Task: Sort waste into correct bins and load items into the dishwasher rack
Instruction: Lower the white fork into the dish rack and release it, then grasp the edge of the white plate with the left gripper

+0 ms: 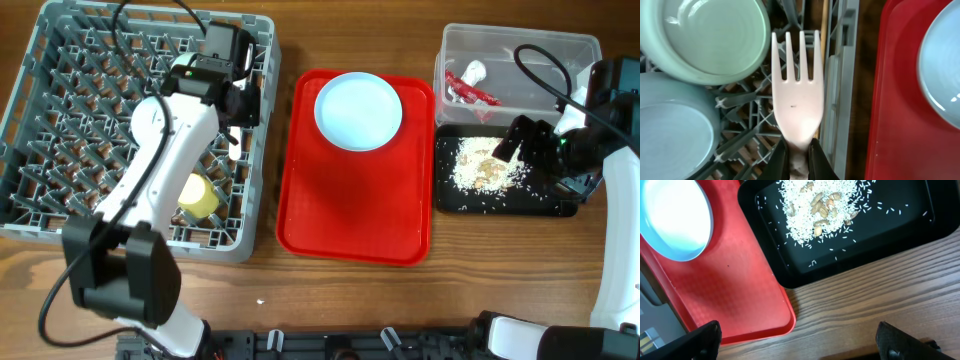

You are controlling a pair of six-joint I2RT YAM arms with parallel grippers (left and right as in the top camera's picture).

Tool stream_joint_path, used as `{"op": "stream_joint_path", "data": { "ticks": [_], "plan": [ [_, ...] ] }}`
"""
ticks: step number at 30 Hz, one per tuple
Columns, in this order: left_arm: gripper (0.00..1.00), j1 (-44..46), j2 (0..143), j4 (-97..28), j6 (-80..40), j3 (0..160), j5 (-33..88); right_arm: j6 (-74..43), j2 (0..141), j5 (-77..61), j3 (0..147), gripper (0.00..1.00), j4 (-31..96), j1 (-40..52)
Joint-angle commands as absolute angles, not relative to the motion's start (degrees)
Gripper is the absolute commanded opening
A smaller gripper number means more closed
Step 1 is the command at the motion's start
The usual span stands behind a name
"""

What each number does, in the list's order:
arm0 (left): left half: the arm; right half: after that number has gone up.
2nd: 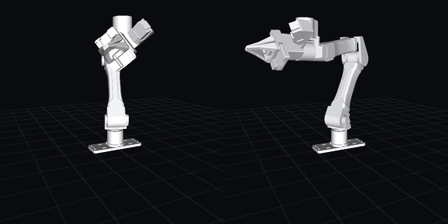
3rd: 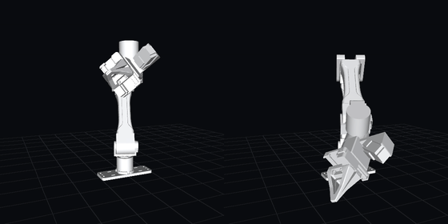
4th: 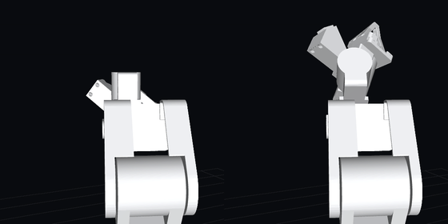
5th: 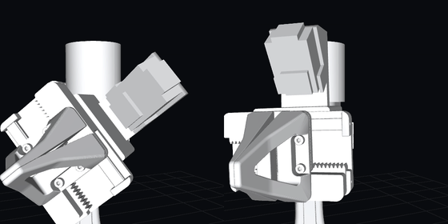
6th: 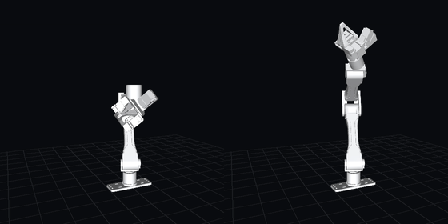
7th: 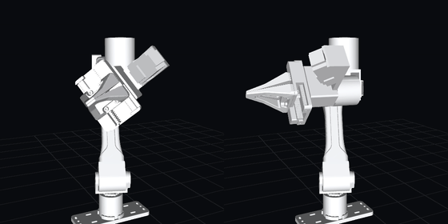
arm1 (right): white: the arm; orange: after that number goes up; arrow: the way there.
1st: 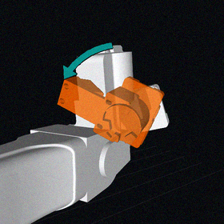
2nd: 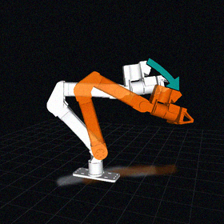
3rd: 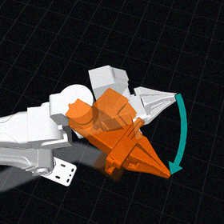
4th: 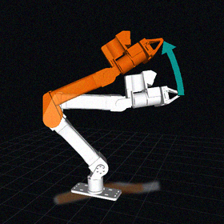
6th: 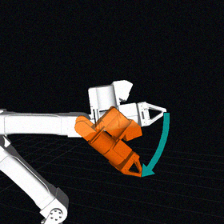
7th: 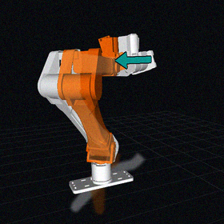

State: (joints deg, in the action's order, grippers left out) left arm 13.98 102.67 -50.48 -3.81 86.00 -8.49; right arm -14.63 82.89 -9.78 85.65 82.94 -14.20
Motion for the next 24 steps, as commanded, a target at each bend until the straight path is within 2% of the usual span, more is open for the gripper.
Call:
{"op": "stream_joint_path", "data": {
  "ticks": [1, 3, 9, 12, 17, 24],
  "plan": [
    [0.17, 13.32, 106.02, -50.11, -1.76, 86.26, -7.55, -13.52, 81.91, -8.97, 86.72, 1.0, 82.81, -14.22],
    [0.37, 13.32, 106.19, -50.06, -1.74, 86.26, -7.55, -13.52, 81.91, -8.97, 86.72, 1.0, 82.78, -14.22],
    [0.52, 15.0, 102.94, -50.65, -1.91, 86.74, -7.33, -13.5, 81.91, -8.97, 86.72, 1.0, 82.76, -14.22],
    [0.62, 20.27, 99.0, -46.83, -1.85, 87.61, -4.84, -13.52, 81.91, -8.97, 86.72, 1.0, 82.76, -14.22],
    [0.69, 30.11, 100.9, -36.73, 3.33, 87.33, 2.81, -13.5, 81.91, -8.97, 86.72, 1.0, 82.78, -14.22],
    [0.75, 39.66, 111.68, -29.19, 18.37, 87.33, 2.7, -13.54, 81.91, -8.97, 86.72, 1.0, 82.81, -14.22]
  ]
}}
